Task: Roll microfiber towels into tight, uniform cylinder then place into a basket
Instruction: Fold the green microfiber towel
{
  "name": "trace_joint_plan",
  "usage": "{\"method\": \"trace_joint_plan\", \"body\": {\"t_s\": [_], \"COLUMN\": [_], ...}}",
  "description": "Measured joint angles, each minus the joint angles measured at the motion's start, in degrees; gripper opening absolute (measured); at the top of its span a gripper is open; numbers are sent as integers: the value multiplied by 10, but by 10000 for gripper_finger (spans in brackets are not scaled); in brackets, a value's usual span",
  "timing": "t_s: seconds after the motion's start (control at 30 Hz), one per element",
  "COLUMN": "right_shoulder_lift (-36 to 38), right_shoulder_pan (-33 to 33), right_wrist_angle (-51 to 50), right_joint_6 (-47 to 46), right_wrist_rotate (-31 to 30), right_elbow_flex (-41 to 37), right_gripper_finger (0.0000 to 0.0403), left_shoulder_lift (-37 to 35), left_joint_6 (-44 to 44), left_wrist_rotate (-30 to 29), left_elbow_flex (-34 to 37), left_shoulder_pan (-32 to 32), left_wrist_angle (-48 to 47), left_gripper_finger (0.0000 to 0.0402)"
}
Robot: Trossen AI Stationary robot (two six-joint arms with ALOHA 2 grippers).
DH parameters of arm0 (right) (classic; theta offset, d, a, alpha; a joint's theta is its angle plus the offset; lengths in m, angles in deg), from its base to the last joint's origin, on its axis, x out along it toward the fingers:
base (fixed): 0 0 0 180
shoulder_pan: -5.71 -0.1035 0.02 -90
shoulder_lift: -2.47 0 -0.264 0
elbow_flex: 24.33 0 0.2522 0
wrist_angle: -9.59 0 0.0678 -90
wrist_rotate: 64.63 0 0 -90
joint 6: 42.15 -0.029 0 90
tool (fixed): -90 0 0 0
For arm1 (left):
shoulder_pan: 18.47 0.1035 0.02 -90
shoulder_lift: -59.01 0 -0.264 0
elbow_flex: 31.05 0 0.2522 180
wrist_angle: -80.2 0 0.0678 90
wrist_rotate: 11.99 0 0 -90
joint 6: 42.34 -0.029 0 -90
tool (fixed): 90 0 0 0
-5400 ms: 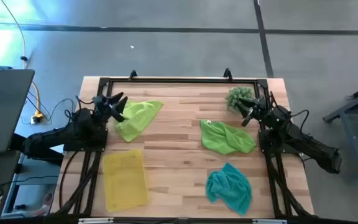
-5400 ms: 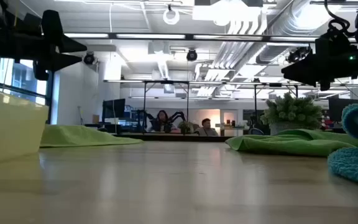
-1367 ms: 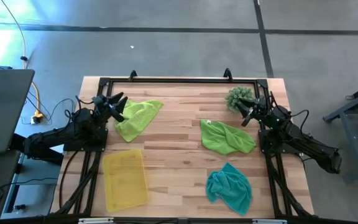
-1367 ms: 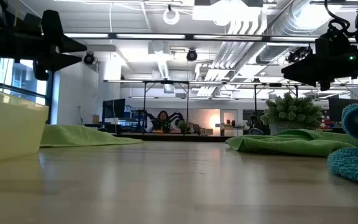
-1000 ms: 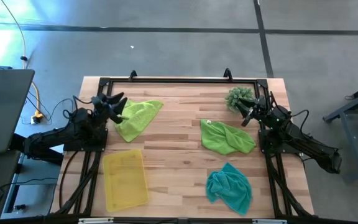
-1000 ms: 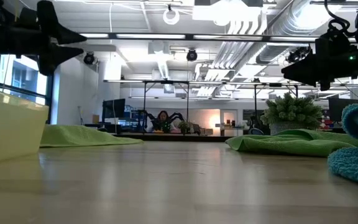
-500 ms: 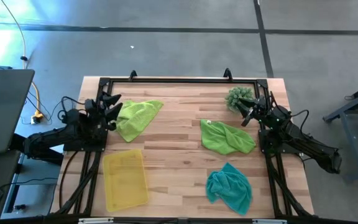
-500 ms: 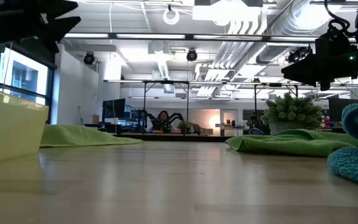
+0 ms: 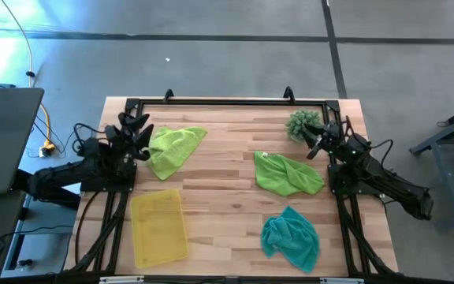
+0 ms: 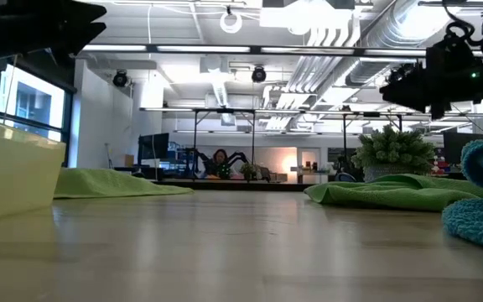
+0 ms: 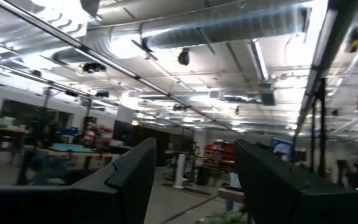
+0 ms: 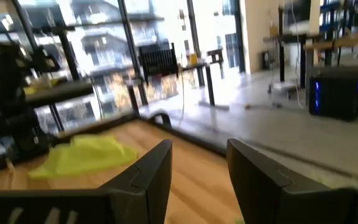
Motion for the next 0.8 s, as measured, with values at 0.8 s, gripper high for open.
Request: {"method": "trace_joint_plan", "body": {"t_s": [0.8], "right_shoulder_lift": [-24], "right_shoulder_pan": [0], "right_wrist_angle": [168], "right_joint_6": [155], "right_wrist_rotate": [-38], "right_elbow_flex": [34], "right_gripper_finger": [147], "left_shoulder_lift": [412], "left_joint_6": [-12], "left_wrist_rotate": [-2], "left_elbow_flex": [-217], "left_shoulder_pan": [0], "left_wrist_angle": [-4], "left_gripper_finger": [204]}}
